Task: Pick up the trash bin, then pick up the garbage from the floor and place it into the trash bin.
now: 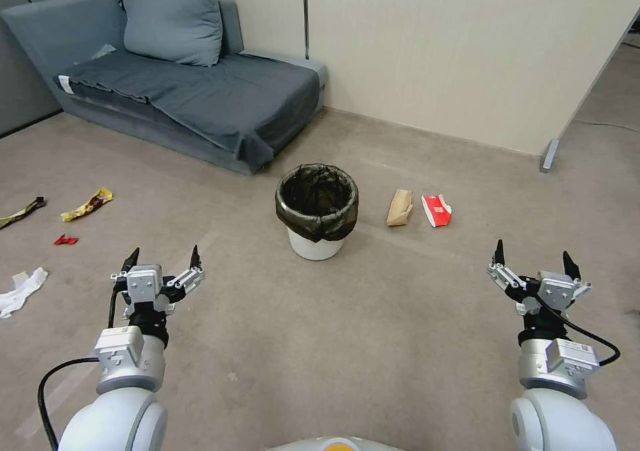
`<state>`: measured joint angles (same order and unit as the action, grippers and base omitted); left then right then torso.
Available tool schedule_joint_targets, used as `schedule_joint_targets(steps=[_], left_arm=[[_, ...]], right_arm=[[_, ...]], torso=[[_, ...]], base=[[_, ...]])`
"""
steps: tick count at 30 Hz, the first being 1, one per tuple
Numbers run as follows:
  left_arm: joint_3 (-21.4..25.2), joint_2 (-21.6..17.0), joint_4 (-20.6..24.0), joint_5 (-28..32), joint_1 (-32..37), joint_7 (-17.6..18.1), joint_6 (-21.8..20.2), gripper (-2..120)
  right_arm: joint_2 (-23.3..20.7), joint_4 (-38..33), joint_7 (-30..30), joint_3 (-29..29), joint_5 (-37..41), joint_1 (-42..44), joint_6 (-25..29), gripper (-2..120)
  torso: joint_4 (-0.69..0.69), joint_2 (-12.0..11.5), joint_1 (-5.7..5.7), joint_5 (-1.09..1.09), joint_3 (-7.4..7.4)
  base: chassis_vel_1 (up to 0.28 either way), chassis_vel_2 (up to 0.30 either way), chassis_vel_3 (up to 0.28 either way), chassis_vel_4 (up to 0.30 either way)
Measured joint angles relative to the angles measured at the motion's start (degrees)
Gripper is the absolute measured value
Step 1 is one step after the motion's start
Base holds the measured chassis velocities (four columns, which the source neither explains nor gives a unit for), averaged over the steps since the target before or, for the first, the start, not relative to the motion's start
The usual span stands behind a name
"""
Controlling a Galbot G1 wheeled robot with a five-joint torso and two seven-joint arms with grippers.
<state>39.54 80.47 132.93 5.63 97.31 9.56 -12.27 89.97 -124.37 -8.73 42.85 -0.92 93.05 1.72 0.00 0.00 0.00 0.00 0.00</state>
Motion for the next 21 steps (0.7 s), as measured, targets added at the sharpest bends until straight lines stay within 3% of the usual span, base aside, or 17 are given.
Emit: schedule_joint_targets(steps=[21], left_arm=[[-0.14, -0.42, -0.15, -0.07, -0.09, 0.07, -0.13, 100]], right_arm=[[-0.18, 0.43, -0.18, -0.17, -0.5, -0.65, -0.54, 100]], torso=[[0.01, 0.0, 0.0, -0.01, 0.0]], base=[[-0.104, 0.105, 0.104, -0.103]])
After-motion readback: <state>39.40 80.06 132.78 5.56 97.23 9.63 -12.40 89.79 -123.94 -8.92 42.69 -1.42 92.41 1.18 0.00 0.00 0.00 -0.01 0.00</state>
